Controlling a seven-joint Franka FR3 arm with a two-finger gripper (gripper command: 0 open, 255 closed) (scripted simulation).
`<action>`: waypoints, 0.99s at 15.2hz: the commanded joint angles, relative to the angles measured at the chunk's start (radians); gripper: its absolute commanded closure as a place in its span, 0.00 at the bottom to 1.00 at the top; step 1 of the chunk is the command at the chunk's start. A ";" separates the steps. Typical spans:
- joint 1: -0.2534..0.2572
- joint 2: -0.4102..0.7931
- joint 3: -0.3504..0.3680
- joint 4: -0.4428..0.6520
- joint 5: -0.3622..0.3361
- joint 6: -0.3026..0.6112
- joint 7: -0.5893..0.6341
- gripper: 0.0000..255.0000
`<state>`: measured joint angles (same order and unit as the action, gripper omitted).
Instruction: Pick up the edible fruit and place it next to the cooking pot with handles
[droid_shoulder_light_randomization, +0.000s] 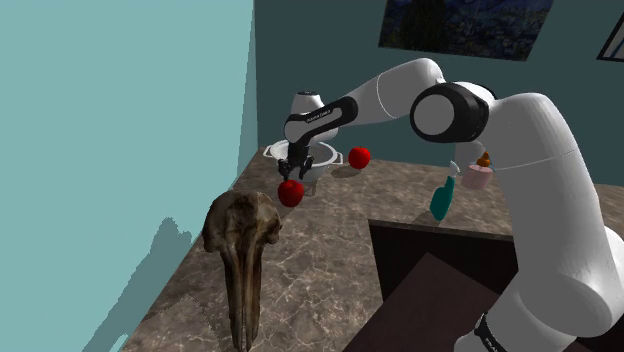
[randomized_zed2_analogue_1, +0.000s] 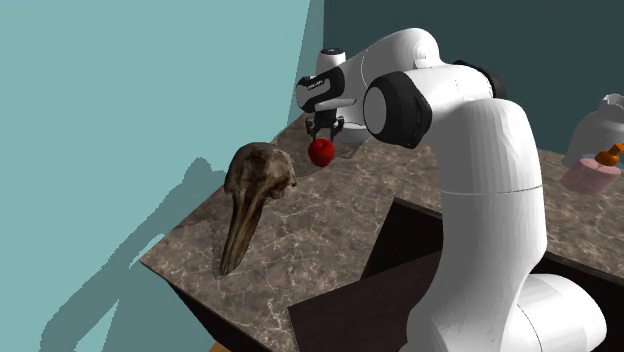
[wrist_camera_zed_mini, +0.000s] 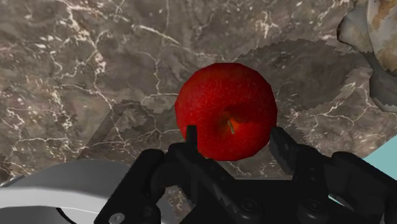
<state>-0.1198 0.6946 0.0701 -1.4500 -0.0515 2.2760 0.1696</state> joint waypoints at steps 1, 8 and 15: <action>0.000 0.000 0.000 0.000 0.000 0.000 0.000 0.00; -0.003 -0.081 0.004 -0.004 0.005 -0.077 -0.003 0.00; -0.004 -0.081 0.004 -0.004 0.005 -0.077 -0.003 0.00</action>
<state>-0.1233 0.6137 0.0740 -1.4538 -0.0463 2.1993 0.1668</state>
